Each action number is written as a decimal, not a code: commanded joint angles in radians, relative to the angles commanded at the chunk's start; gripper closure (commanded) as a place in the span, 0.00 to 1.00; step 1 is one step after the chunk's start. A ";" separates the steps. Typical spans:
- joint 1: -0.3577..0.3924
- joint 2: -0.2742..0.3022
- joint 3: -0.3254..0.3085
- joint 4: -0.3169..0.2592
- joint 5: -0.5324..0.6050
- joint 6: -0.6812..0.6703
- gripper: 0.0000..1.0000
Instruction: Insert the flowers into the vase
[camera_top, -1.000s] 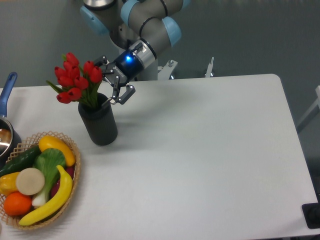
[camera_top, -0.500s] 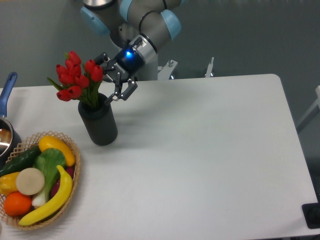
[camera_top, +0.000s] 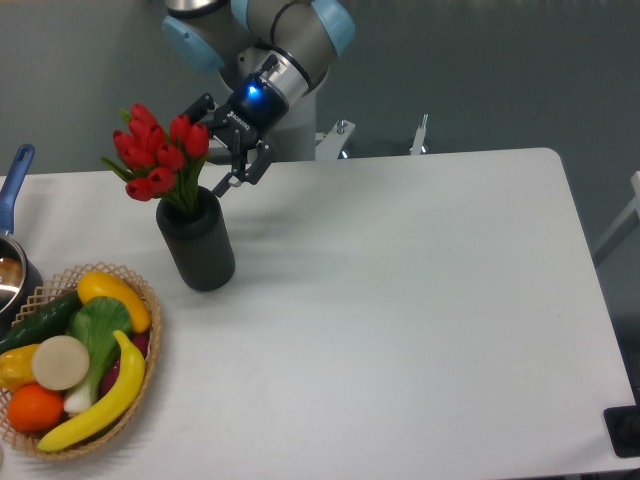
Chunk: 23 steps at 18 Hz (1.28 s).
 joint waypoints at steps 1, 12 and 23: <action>0.000 0.006 0.002 0.000 0.017 -0.005 0.00; 0.012 0.127 0.139 -0.012 0.399 -0.058 0.00; 0.017 -0.047 0.432 -0.149 0.771 -0.061 0.00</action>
